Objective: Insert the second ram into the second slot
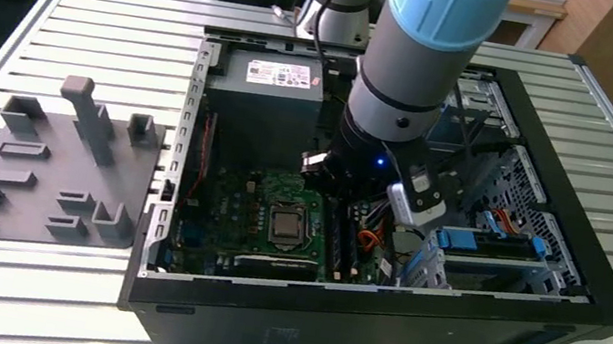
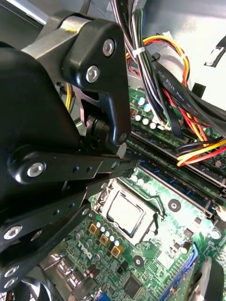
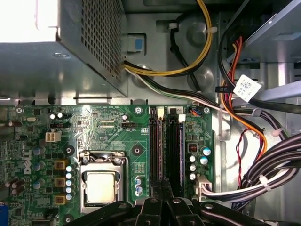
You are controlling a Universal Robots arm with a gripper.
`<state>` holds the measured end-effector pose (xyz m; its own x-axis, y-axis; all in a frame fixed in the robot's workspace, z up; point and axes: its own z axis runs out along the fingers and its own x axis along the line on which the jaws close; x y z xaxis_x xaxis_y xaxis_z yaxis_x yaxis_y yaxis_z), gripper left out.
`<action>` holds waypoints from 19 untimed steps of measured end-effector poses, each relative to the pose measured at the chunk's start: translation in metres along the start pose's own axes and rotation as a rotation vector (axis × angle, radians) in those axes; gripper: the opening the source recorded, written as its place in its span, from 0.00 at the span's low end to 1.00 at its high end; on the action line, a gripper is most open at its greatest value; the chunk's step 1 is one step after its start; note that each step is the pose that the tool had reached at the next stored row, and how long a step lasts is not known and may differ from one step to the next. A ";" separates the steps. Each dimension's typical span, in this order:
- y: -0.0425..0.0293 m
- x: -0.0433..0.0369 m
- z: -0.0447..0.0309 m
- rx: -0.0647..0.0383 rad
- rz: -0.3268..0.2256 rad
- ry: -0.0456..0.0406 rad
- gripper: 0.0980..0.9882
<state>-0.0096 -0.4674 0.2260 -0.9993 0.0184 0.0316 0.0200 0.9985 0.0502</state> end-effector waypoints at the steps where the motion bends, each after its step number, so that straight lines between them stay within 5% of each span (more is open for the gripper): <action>1: 0.0000 0.0000 0.0007 0.000 0.000 0.0000 0.01; 19: -0.0001 -0.0005 0.0107 0.003 0.000 0.0007 0.01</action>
<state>-0.0094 -0.4670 0.2153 -0.9993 0.0185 0.0323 0.0200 0.9987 0.0471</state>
